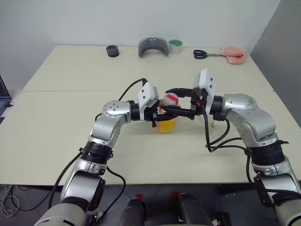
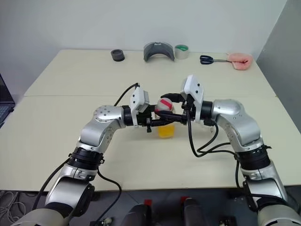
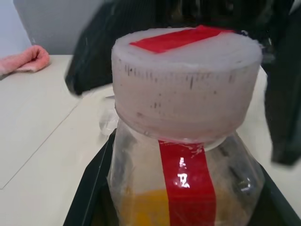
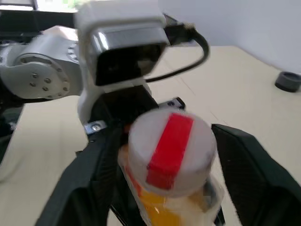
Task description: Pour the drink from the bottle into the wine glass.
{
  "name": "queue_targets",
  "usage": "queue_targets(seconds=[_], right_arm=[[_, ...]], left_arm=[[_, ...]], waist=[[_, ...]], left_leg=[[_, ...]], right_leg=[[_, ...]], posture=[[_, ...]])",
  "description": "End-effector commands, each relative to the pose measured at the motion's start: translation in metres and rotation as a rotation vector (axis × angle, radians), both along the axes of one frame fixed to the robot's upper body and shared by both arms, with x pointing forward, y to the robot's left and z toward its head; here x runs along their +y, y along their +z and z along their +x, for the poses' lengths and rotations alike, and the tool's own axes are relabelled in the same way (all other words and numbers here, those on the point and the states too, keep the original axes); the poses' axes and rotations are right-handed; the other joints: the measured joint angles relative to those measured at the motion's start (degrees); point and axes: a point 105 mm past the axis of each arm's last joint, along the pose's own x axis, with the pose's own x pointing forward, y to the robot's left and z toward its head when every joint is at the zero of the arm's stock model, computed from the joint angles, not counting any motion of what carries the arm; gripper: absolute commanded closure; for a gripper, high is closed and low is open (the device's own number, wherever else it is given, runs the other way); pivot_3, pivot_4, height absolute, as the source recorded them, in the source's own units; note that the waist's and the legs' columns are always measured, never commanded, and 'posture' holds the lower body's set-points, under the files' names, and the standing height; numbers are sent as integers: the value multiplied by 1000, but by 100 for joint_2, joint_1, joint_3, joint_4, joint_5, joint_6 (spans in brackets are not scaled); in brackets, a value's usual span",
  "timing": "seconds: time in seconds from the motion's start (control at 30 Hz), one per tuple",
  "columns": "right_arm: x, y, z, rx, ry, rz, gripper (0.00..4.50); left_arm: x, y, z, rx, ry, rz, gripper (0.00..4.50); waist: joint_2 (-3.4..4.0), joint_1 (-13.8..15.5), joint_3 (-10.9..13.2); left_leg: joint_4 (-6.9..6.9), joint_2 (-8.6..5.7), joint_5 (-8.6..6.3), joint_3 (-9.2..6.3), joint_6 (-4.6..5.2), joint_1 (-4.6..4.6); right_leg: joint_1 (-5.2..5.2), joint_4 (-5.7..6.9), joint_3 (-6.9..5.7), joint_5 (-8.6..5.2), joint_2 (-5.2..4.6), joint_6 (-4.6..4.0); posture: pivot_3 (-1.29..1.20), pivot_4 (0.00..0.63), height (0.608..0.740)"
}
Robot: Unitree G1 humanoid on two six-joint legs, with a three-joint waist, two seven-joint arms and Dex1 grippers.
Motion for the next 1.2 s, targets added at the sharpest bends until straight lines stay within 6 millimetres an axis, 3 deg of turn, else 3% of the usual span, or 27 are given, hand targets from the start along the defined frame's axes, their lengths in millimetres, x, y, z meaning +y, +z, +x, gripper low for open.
queue_targets(seconds=[0.03, 0.2, 0.33, 0.6, 0.73, 0.83, 0.97, 1.2], right_arm=[[-12, 28, -15, -108, -90, 59, 648], [-7, 22, -32, -139, -229, 64, 648], [-2, 15, -24, -138, -477, 114, 648], [17, 13, -21, -101, -532, 176, 648], [16, 12, -17, -78, -558, 208, 648], [17, 11, -17, -85, -552, 205, 1249], [22, 12, -20, -118, -516, 183, 2522], [36, 16, -33, -128, -345, 201, 2534]], left_arm=[[0, 16, -2, -48, -3, -36, 2681], [-1, 13, -1, -41, -7, -28, 2682], [-5, 13, 0, -44, -12, -24, 2682], [-9, 15, 2, -47, -25, -23, 2683], [-9, 16, 2, -51, -29, -23, 2683], [-8, 15, 1, -51, -29, -19, 2683], [-6, 14, 1, -49, -24, -16, 2683], [-4, 13, -2, -41, -25, -12, 2683]], waist=[[0, 10, 0], [0, -9, 0], [1, -30, -1], [1, -21, -1], [1, -25, -1], [1, -29, -1], [1, -33, -1], [1, -38, -1]], left_leg=[[0, 0, 0, 1, 0, -2], [-2, 3, 0, 1, 0, 0], [-2, 3, 0, 4, -1, 3], [-2, 0, 10, 3, -17, -2], [-3, 0, 10, 4, -17, -1], [-3, 0, 6, 5, -10, -1], [-3, 1, 0, 5, 0, -1], [-3, 1, 0, 5, 0, 0]], right_leg=[[-2, 0, 1, 0, 0, 0], [-4, 1, 4, 0, 3, 0], [-5, 6, 7, 0, 4, 0], [-8, 4, 6, 0, 3, 0], [-8, 4, 6, 0, 4, 0], [-8, 4, 6, 0, 4, 0], [-8, 4, 6, 0, 4, 0], [-8, 4, 6, 0, 5, 0]], posture=[[0, 150, 740], [0, 150, 740], [0, 150, 740], [0, 150, 740], [0, 150, 740], [0, 150, 740], [0, 150, 740], [0, 150, 740]])
